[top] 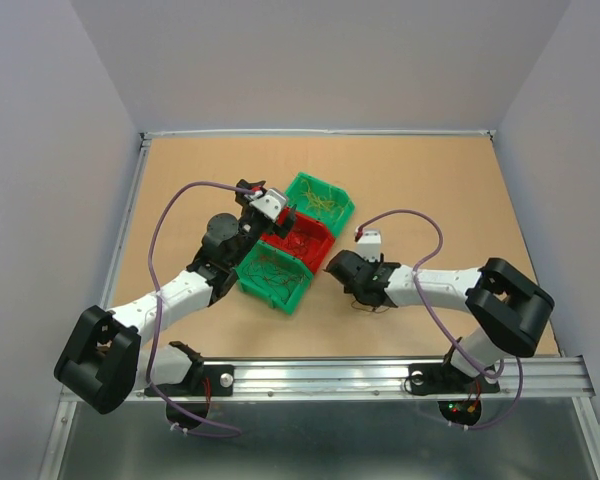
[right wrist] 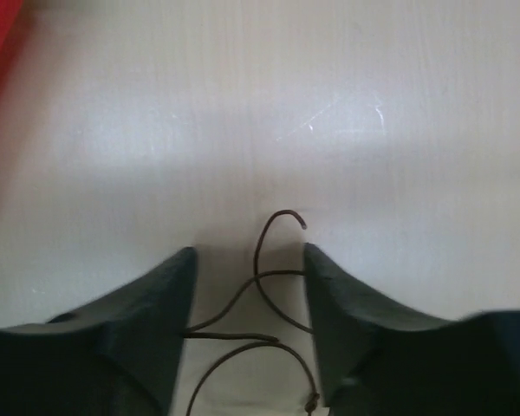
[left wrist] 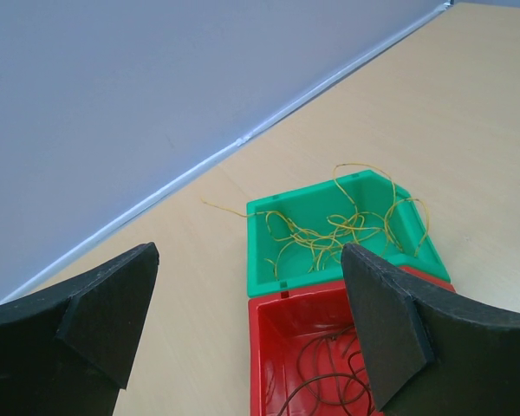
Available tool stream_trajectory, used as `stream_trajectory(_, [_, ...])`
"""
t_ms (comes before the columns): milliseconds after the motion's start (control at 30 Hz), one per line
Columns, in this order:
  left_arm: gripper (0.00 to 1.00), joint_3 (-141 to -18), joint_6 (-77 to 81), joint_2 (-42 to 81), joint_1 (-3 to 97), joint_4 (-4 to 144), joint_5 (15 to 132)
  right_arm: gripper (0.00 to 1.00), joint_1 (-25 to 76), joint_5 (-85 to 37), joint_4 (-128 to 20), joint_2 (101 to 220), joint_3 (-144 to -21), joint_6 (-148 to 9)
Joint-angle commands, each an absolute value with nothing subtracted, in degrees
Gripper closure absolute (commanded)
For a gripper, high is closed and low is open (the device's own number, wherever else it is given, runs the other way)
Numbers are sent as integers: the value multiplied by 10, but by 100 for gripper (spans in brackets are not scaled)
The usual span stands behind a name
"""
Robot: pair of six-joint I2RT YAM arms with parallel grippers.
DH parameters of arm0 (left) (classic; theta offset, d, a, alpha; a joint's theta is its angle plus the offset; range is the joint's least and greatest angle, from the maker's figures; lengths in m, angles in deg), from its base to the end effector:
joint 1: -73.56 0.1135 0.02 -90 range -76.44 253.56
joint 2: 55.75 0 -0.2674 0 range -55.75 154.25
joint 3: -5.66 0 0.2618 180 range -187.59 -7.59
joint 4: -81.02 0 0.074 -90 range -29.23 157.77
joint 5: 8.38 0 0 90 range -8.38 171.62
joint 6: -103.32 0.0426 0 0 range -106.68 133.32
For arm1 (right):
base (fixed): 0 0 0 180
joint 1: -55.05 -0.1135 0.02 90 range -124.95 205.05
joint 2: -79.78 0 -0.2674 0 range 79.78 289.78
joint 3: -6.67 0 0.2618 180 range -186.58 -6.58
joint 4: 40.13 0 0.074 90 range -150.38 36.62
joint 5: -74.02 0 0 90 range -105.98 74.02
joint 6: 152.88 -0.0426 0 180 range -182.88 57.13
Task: Untangle the cables
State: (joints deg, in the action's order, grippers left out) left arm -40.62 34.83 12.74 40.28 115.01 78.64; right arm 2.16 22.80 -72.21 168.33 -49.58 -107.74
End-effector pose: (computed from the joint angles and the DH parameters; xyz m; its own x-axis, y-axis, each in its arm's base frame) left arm 0.2315 -0.1546 0.2871 0.3753 0.1917 -0.9069 0.4868 0.7918 0.3688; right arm 0.1907 0.2079 0.1443 -0.7089 -0.0256 -0.7049 0.0589 0.9937 -0.0953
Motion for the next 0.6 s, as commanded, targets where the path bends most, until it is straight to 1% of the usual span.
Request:
stream_trajectory(0, [1,-420,350,109,404,1177,782,61,23,216,-755,1716,-495,-1089])
stream_trajectory(33, [1,-420,350,107,403,1178,784,87,23,202,-755,1716,-495,-1088])
stream_trajectory(67, [1,-419,351,107,404,1179,785,99,23,197,-755,1715,-495,-1087])
stream_trajectory(167, [1,-419,350,106,404,1179,787,99,22,192,-754,1687,-494,-1078])
stream_trajectory(333, [1,-420,350,107,404,1182,802,99,21,162,-701,1600,-496,-1008])
stream_trajectory(433, [1,-420,344,106,408,1188,811,99,21,139,-655,1576,-519,-951])
stream_trajectory(567, [1,-420,311,96,443,1190,797,99,21,103,-592,1551,-558,-893])
